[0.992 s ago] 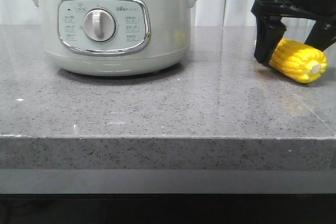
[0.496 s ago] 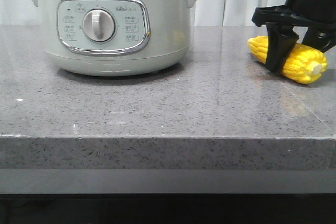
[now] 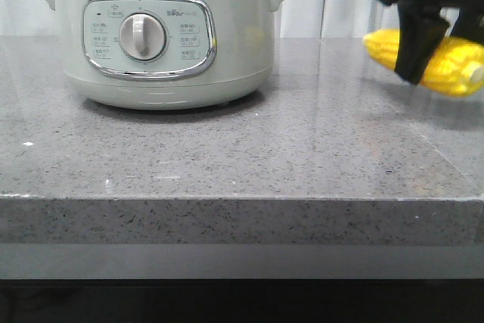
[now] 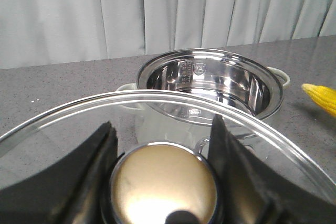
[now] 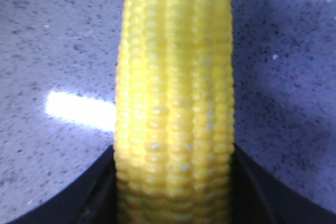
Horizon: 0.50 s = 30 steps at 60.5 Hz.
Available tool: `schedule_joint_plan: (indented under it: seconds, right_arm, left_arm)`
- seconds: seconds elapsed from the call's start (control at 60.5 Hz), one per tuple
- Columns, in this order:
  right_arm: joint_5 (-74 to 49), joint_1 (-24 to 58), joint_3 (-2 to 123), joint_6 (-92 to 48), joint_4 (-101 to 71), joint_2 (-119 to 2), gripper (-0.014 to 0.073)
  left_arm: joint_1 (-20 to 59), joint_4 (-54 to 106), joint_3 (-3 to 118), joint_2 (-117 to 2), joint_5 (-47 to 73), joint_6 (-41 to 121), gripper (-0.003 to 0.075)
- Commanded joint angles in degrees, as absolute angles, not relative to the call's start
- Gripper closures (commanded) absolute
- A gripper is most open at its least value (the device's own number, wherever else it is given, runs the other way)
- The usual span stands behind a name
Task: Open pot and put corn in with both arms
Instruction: 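Lower the right gripper onto the yellow corn cob and grasp it, then lift the corn with the right gripper and carry it over the pot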
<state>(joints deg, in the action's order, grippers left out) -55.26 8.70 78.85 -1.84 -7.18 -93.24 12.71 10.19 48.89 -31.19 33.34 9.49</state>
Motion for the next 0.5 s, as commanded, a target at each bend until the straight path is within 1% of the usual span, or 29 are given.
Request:
schedule_joint_plan:
  seconds: [0.0,0.215,0.479]
  right_arm:
    - [-54.1,8.7,80.8,-2.6,-9.0,-87.7,0.0264]
    - [-54.0,8.9,80.8,-4.7,-16.5,-81.0,0.0264]
    - [-53.7,9.2,81.9,-18.9,-29.2,-75.8,0.0264]
  left_arm:
    - [12.5,11.3,51.1,-31.1,25.0,9.2,0.0586]
    - [12.5,11.3,51.1,-31.1,25.0,9.2,0.0586]
    - [12.5,11.3,51.1,-31.1,25.0,9.2,0.0586]
